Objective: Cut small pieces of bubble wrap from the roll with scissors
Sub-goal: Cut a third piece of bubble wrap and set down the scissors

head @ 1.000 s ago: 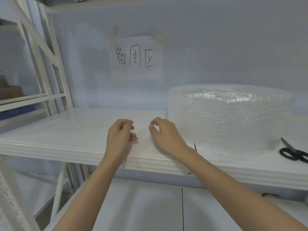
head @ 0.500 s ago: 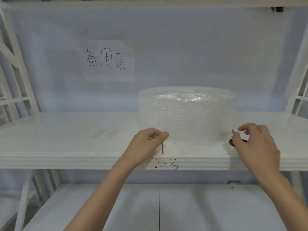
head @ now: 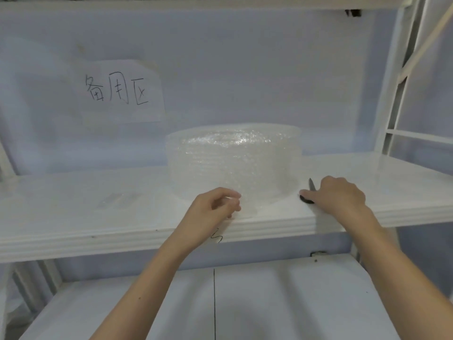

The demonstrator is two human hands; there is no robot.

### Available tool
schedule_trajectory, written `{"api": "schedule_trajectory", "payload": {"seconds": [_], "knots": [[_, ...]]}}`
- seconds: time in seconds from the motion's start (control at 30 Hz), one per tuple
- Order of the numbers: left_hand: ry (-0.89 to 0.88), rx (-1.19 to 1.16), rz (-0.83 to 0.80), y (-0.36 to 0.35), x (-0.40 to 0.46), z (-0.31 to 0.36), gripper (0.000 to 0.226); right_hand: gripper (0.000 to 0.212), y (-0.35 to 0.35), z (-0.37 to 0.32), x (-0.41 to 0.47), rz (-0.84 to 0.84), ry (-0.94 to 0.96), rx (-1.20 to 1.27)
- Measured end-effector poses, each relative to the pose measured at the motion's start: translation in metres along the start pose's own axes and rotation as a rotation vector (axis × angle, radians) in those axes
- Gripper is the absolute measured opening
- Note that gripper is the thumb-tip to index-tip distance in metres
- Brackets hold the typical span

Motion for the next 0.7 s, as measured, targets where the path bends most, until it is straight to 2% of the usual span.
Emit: {"api": "schedule_trajectory", "payload": {"seconds": [0.2,0.3,0.37,0.43,0.5,0.53,0.63,0.7], "knots": [[0.006,-0.060,0.000,-0.002,-0.005,0.000,0.014,0.033,0.007,0.013,0.004,-0.088,0.016,0.012],[0.014,-0.035,-0.018,-0.006,-0.007,0.000,0.013,0.037,0.012,0.019,0.005,-0.045,0.026,0.012],[0.007,-0.018,-0.022,-0.008,-0.008,0.000,0.012,0.043,0.023,0.028,-0.002,-0.031,0.010,0.098],[0.001,-0.009,-0.013,-0.007,-0.008,-0.001,0.012,0.047,0.032,0.043,-0.016,-0.068,0.010,0.323],[0.005,-0.014,-0.001,-0.004,-0.008,-0.003,0.013,0.048,0.028,0.052,-0.039,-0.188,0.030,0.764],[0.009,-0.012,0.004,-0.003,-0.007,-0.004,0.014,0.055,0.022,0.052,-0.053,-0.262,0.053,0.943],[0.028,-0.012,0.014,-0.001,-0.005,-0.008,0.015,0.097,-0.022,0.047,-0.091,-0.511,0.054,1.292],[0.051,0.001,-0.003,-0.001,-0.002,-0.009,0.013,0.098,-0.058,0.033,-0.116,-0.701,0.033,1.465]]}}
Point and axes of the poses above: each hand's wrist, its own x-axis towards the middle knuckle, its own y-axis out of the back of the hand, z = x × y, the point moved 10 cm from there along x, towards the middle knuckle, and after that the axes turned 1 degree about x, right-handed, at the moved point
